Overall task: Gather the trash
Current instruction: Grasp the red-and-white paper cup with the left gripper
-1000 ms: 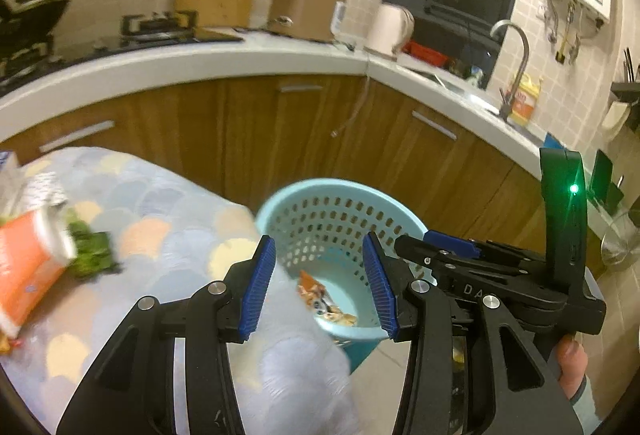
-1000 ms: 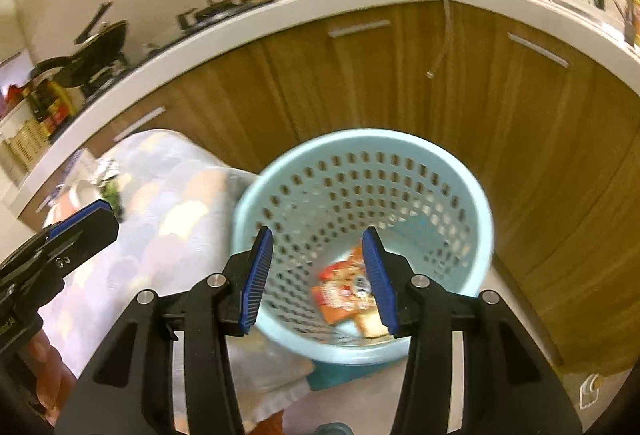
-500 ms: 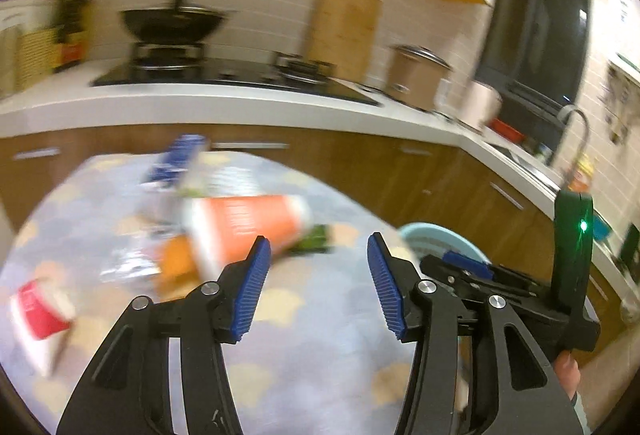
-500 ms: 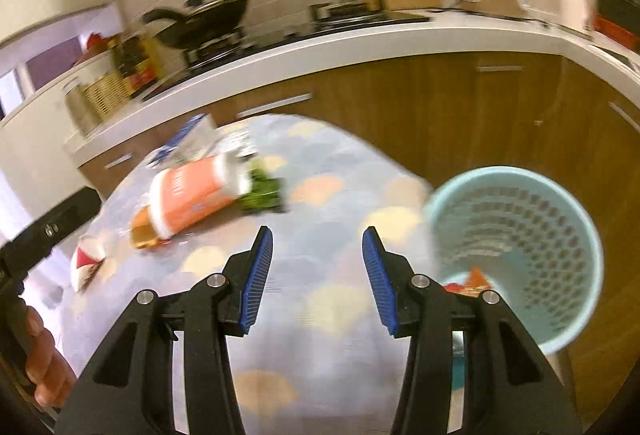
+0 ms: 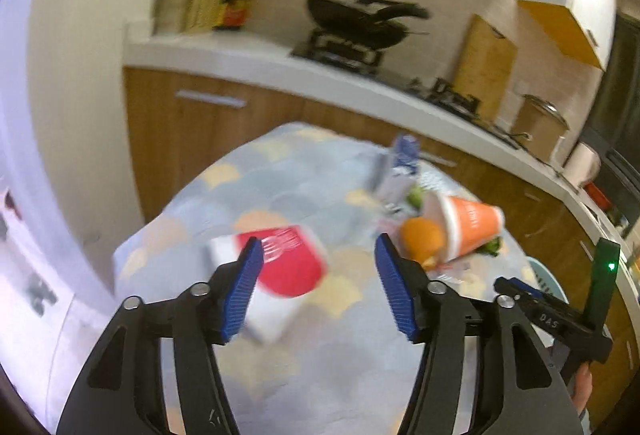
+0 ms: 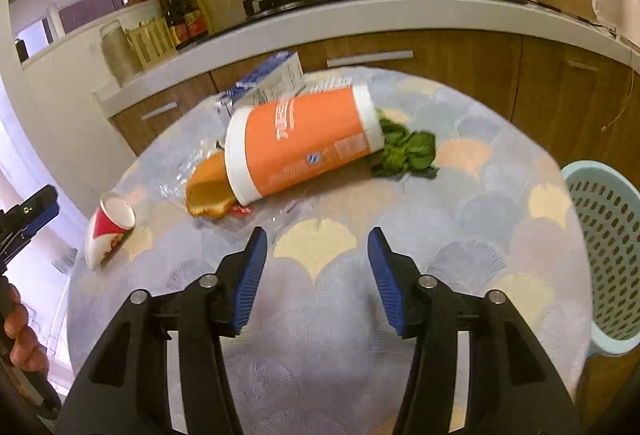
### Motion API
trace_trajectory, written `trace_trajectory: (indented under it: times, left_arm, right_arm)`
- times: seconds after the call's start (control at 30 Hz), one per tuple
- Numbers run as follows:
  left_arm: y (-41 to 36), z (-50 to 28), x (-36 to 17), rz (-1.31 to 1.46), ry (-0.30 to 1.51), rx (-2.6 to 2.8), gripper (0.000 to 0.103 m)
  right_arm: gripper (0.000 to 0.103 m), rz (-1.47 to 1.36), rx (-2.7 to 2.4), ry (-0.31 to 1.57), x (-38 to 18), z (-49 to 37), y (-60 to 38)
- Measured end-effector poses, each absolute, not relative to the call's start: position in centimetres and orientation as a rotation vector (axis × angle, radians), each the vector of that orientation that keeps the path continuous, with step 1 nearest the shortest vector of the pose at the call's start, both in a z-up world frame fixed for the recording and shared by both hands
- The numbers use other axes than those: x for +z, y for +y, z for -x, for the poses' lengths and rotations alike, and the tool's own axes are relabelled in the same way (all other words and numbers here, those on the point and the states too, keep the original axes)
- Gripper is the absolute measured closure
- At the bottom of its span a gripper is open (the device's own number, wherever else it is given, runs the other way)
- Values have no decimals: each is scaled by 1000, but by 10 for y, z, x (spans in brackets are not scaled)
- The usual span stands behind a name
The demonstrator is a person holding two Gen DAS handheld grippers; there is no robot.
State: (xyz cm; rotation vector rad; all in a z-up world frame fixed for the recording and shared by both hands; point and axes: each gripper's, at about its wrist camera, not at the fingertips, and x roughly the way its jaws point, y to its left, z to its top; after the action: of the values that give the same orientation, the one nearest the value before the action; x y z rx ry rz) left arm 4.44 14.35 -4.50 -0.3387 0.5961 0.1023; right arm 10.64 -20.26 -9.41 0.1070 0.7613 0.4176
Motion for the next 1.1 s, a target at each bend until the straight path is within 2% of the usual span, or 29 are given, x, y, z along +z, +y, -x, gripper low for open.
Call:
trace_trajectory:
  times: [0.4,0.53,0.73,0.83,0.9,0.93,1.1]
  left_arm:
    - [164,-69,-96,409,769,127,42]
    - [162,-72,-97,431,738,116,50]
    - [151,-74,-87,437,679,12,50]
    - [145,-90,-89,448,699,-2,63]
    - [141,-103,-91,456,713,-1,74]
    - [140,-108,-92,457,719,-4,75]
    - [125,-129,-95,435,742,-30,101]
  right_arm:
    - [52,-85,420,754,-94,-105,-200]
    - [52,-72,423,760,-95,-106,-198]
    - [52,-57,419,767,-96,-108,-193]
    - [52,-42,422,772,-96,-108,-191]
    - [52,-39,423,778,-97,-109,-190]
    - [52,-39,422,782,-97,-110,-190]
    - [52,-46,425,787,-90,-111,-192]
